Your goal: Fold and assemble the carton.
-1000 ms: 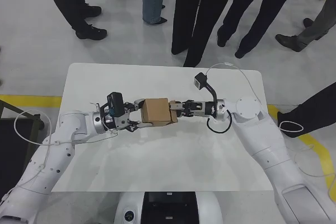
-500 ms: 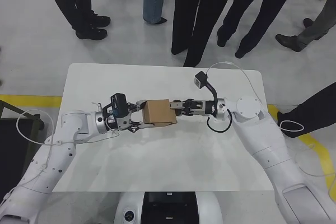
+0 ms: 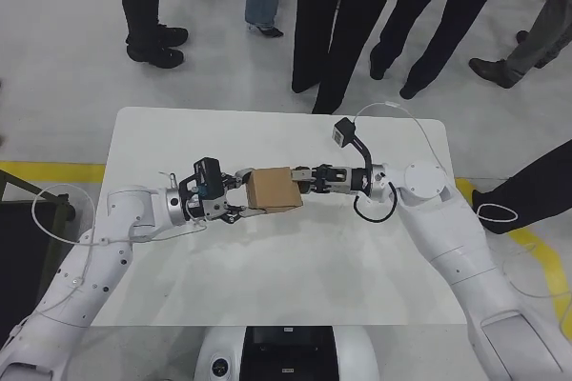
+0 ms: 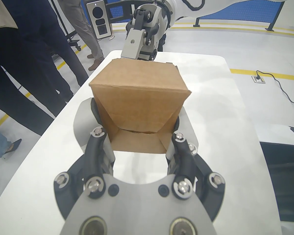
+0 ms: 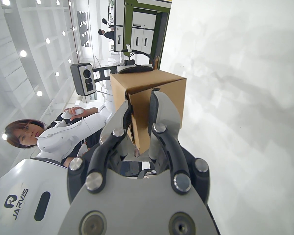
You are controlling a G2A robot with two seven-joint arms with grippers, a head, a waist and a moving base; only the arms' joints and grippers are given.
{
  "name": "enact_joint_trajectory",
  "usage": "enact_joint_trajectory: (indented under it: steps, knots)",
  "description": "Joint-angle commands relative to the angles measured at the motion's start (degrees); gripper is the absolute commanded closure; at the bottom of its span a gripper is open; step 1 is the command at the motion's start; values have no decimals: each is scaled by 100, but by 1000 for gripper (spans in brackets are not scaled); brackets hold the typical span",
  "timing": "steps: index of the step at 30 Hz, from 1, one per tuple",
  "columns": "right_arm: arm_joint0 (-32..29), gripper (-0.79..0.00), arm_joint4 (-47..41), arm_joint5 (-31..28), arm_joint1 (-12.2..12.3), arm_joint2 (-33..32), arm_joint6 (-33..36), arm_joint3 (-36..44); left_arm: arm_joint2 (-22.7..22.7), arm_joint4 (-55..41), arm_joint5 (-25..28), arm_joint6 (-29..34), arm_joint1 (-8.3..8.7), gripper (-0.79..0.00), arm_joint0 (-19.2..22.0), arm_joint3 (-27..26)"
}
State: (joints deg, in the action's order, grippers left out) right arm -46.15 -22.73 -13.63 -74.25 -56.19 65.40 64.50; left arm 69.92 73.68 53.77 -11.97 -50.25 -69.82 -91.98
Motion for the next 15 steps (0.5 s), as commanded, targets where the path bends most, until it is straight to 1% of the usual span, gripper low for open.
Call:
enact_joint_trajectory:
  steps: [1,5,11,15]
  knots:
    - [-3,-157,-118,-33,-6,-7,50,-26,-9,-7,-12,12,-7,-385,12,30]
    - [6,-166,-320,-86,-25,3,138,-99,-43,12,-52,57,-23,-385,35,52]
    - [70,-188,-361,-114,-69,102,92,-182,-56,52,-110,82,-40,-385,45,41]
    - [108,-215,-351,-134,-95,156,30,-207,-60,69,-169,85,-51,-388,35,31]
